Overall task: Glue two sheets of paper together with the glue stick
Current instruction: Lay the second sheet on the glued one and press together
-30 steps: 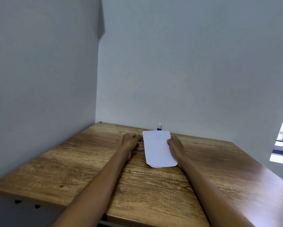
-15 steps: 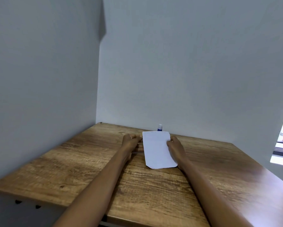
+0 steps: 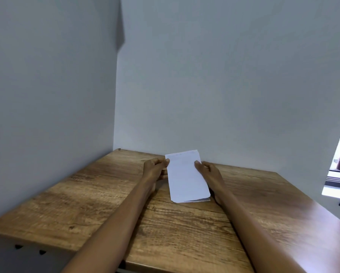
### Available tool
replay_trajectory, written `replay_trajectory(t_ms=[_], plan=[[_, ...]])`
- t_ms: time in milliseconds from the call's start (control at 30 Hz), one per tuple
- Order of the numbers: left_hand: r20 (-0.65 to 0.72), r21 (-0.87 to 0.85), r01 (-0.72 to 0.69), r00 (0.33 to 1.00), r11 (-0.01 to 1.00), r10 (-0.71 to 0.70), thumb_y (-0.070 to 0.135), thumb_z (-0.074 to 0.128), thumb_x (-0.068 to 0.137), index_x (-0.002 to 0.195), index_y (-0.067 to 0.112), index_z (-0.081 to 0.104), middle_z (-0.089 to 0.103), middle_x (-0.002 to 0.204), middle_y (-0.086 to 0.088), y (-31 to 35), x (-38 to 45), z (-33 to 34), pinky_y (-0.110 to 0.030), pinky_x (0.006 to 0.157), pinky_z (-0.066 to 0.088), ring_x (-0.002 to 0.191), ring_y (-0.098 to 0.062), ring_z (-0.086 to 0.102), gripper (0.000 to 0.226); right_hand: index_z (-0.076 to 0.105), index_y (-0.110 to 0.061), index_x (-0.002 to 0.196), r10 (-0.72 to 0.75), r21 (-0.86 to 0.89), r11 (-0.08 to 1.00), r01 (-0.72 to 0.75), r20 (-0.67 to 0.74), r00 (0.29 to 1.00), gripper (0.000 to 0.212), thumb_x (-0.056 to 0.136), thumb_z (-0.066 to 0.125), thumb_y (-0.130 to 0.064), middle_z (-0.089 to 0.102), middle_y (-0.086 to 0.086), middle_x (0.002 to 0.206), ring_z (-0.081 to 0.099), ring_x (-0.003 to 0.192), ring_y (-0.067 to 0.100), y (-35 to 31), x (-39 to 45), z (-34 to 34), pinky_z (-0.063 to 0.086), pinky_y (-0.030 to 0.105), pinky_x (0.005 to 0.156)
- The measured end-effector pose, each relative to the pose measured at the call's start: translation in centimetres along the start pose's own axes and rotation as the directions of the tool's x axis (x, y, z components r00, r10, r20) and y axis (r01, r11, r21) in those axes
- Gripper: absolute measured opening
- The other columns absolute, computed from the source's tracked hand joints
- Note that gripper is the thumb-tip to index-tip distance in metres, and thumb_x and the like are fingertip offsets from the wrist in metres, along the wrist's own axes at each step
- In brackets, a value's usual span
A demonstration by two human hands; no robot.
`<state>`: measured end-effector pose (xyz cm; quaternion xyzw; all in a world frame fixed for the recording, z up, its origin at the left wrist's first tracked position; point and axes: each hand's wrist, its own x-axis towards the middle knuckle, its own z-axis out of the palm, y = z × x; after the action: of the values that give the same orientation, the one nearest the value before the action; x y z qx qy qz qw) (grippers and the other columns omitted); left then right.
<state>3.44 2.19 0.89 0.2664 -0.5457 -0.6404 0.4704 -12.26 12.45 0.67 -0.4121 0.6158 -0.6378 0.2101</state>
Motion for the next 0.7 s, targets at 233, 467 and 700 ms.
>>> replay_trajectory(t_ms=[233,467,700], plan=[[-0.024,0.001,0.006,1.0,1.0,-0.006,0.011,0.066,0.086,0.082,0.009,0.067,0.071,0.068,-0.001,-0.1,0.2,0.1,-0.019,0.042,0.05,0.044,-0.006,0.064,0.004,0.062,-0.019,0.101,0.048,-0.037,0.998,-0.048,0.005,0.999,0.015,0.087,0.066,-0.018,0.071,0.001,0.099,0.069,0.084,0.014,0.5,0.5,0.0,0.057,0.029,0.066],[-0.032,0.186,-0.102,0.993,0.977,0.11,0.011,0.068,0.084,0.086,0.008,0.072,0.073,0.086,-0.008,-0.6,0.5,0.1,-0.021,0.052,0.052,0.07,-0.015,0.069,0.006,0.047,-0.024,0.126,-0.212,-0.292,0.942,0.166,-0.136,0.968,0.042,0.088,0.063,-0.031,0.052,-0.006,0.112,0.052,0.099,0.009,0.9,1.0,0.2,0.043,0.023,0.077],[0.172,0.392,-0.272,0.96,0.879,0.22,0.011,0.064,0.085,0.067,0.022,0.069,0.071,0.076,-0.003,-1.1,0.4,1.2,-0.049,0.079,0.055,0.081,-0.023,0.069,0.022,0.065,-0.025,0.113,-0.546,-0.601,0.683,0.416,-0.042,0.837,0.023,0.093,0.055,-0.029,0.06,-0.006,0.113,0.045,0.111,0.013,0.5,1.4,0.9,0.034,0.028,0.083]])
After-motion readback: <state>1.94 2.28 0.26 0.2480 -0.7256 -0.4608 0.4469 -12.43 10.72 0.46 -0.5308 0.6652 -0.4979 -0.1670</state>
